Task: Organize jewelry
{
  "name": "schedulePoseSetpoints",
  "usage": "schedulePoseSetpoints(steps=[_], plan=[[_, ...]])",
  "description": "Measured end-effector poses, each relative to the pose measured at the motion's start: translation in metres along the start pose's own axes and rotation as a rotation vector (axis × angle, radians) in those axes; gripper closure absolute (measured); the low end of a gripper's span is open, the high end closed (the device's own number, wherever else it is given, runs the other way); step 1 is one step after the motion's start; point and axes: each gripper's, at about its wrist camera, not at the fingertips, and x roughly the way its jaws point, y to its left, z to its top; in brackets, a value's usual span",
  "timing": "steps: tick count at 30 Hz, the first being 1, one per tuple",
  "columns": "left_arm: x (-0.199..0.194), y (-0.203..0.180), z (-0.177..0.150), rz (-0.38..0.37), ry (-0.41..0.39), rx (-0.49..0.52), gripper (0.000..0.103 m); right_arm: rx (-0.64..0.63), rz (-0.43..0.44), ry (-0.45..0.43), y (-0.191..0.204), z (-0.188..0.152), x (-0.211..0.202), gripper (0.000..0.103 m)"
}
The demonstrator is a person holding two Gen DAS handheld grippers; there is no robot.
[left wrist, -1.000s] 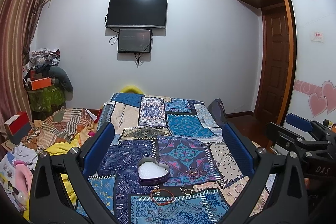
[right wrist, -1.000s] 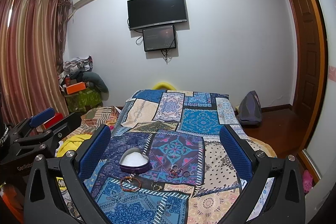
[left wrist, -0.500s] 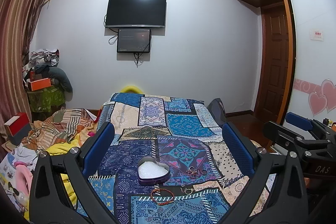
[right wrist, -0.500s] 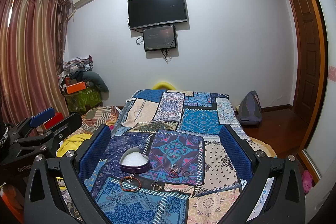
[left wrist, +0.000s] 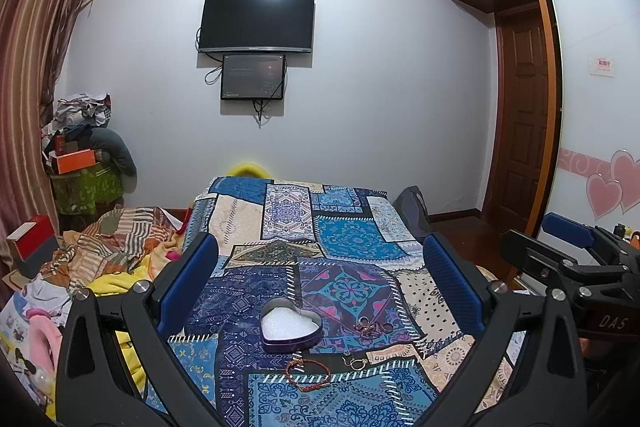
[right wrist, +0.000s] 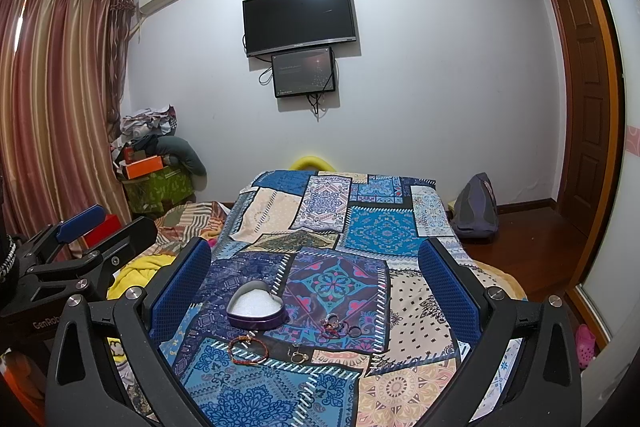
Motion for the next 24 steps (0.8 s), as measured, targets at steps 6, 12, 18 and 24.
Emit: schedulePoseSetpoints(steps=[6, 12, 18, 24], plan=[[0.0, 0.0, -0.001, 0.0, 0.0, -0.001, 0.0, 0.002, 0.0, 0.004, -0.001, -0.001, 0.002, 0.0], [0.003, -0.002, -0.001, 0.002, 0.006, 0.002, 0.0, 0.005, -0.002, 0.015, -0.003, -0.003, 0.007, 0.0], [0.017, 0.002, -0.005, 0.014, 0.036, 0.001, 0.0, 0.01, -0.005, 0.042, -0.006, -0.007, 0.016, 0.0], [0.042, 0.008, -0.014, 0.026, 0.108, -0.014, 0.0, 0.017, -0.018, 0.094, -0.014, -0.016, 0.033, 0.0]])
